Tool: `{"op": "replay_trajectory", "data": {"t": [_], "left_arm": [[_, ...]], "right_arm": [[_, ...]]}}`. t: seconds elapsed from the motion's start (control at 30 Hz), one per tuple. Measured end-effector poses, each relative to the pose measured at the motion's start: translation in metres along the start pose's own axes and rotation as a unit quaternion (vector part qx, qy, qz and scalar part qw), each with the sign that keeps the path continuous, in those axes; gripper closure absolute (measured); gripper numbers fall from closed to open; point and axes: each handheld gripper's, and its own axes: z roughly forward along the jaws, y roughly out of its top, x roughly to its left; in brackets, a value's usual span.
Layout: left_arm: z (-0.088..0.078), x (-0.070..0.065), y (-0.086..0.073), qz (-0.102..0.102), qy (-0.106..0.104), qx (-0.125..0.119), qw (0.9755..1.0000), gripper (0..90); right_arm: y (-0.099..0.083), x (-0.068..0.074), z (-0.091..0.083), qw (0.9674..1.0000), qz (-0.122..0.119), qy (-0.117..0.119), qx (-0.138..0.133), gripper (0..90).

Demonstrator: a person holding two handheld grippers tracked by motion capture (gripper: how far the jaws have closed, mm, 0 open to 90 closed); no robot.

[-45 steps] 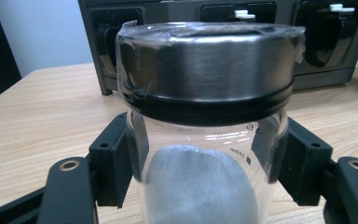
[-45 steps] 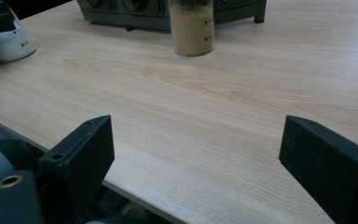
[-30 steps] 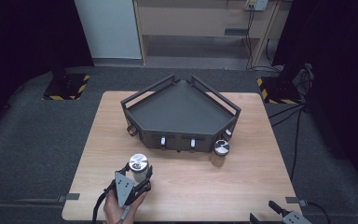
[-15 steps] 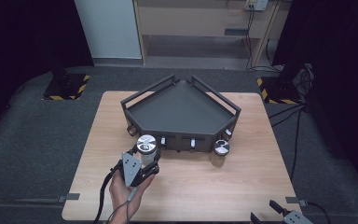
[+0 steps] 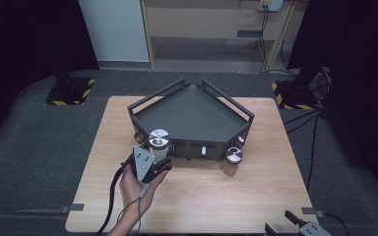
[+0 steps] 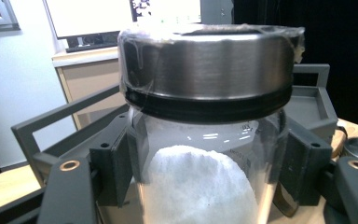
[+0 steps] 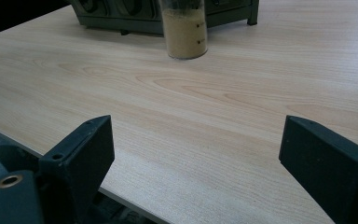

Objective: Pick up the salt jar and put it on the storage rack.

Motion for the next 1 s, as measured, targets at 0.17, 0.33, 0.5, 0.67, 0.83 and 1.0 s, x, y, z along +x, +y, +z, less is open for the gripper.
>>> {"op": "replay_trajectory", "data": {"t": [0.17, 0.33, 0.5, 0.67, 0.83, 1.0], "left_arm": [[0.011, 0.002, 0.007, 0.006, -0.002, 0.001, 1.0, 30.0], [0.023, 0.006, 0.014, 0.007, -0.001, 0.0, 1.0, 30.0], [0.035, 0.008, 0.021, 0.009, -0.001, -0.003, 1.0, 30.0], [0.046, 0.01, 0.025, 0.01, 0.0, -0.003, 0.9999, 30.0], [0.057, 0.013, 0.03, 0.01, 0.001, -0.002, 1.0, 30.0], [0.067, 0.014, 0.034, 0.01, 0.002, -0.003, 0.9999, 30.0]], "right_arm": [[0.0, -0.001, 0.0, 1.0, 0.001, -0.001, 0.0, 10.6], [-0.001, -0.001, 0.0, 1.0, 0.002, -0.002, -0.001, 10.6], [-0.001, -0.001, 0.0, 1.0, 0.003, -0.004, 0.0, 10.6], [-0.001, -0.001, 0.0, 1.0, 0.004, -0.005, 0.0, 10.6], [-0.001, -0.002, 0.0, 1.0, 0.005, -0.005, 0.0, 10.6], [-0.001, -0.002, 0.0, 1.0, 0.006, -0.006, 0.001, 10.6]]}}
